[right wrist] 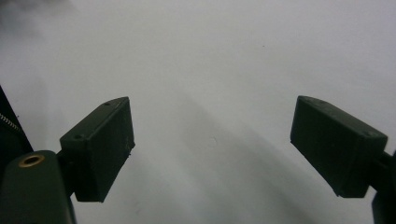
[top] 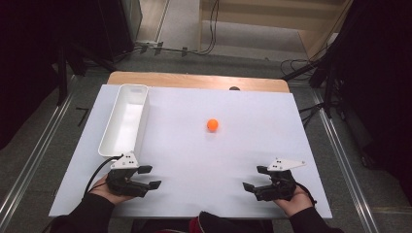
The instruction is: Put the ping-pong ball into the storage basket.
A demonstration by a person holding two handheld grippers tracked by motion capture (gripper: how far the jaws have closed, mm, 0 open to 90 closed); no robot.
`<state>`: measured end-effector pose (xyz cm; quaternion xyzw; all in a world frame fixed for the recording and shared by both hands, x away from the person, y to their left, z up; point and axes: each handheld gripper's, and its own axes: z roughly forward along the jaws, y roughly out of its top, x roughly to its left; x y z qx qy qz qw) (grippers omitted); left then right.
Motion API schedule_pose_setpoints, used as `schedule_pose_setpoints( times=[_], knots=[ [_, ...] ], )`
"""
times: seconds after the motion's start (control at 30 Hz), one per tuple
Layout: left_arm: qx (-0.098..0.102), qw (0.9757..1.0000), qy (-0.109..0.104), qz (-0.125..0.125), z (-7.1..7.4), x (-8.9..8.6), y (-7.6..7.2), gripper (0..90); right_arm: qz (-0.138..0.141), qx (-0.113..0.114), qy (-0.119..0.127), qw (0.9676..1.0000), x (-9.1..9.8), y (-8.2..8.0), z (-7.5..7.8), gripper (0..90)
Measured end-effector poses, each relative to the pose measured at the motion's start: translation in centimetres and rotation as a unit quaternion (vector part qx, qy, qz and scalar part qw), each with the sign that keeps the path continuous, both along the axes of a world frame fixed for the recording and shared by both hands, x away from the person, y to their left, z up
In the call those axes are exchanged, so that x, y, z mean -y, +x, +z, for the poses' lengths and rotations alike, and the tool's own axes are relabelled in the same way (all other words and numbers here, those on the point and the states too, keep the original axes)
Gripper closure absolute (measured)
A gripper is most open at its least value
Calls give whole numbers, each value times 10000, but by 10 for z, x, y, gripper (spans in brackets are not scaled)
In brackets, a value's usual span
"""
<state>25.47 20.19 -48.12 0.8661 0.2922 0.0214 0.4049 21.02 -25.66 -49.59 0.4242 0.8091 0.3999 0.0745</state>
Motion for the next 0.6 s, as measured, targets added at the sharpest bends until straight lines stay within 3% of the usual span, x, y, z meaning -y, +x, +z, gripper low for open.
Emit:
schedule_pose_setpoints(
  times=[0.2,0.6],
  knots=[
    [42,10000,36,17,0,0,0,327,-43,-72,4,10000,1,-1,-1,122],
    [51,9999,-10,88,0,-6,-2,327,16,4,61,10000,0,4,-1,123]
  ],
)
